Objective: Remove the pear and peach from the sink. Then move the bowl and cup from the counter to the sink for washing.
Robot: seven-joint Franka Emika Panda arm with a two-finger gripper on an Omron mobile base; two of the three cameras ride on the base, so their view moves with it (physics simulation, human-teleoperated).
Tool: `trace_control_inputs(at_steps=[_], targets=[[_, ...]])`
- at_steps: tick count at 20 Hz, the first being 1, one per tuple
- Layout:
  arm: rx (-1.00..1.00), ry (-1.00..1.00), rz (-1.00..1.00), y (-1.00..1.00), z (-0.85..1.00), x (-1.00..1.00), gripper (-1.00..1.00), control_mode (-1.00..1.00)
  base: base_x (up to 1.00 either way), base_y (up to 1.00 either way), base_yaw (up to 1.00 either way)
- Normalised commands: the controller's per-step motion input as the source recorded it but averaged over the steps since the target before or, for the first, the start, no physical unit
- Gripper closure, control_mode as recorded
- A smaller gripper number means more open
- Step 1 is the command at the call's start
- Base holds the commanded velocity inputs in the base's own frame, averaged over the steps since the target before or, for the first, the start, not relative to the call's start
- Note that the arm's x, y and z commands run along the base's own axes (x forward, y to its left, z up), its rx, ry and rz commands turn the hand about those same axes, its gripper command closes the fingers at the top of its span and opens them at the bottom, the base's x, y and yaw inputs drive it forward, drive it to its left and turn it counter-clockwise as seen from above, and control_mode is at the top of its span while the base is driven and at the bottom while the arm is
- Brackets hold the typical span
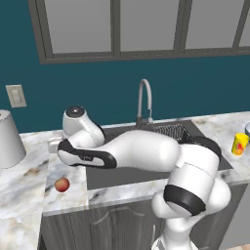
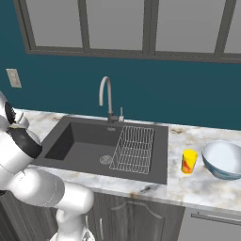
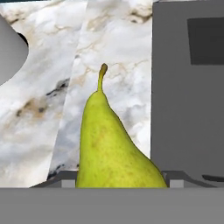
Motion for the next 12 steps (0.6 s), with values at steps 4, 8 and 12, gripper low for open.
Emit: trace_control_inputs(at_steps=[4, 8, 12], targets=[[0.00, 0.00, 0.00, 0.10, -0.11, 0.05, 1.00, -1.00, 0.00, 0.00, 0.00], [-0.01, 0.01, 0.00, 0.09, -0.14, 0.00, 1.00, -1.00, 0.00, 0.00, 0.00], [-0.03, 0.05, 0.00, 0.05, -0.17, 0.04, 1.00, -1.00, 0.00, 0.00, 0.00]])
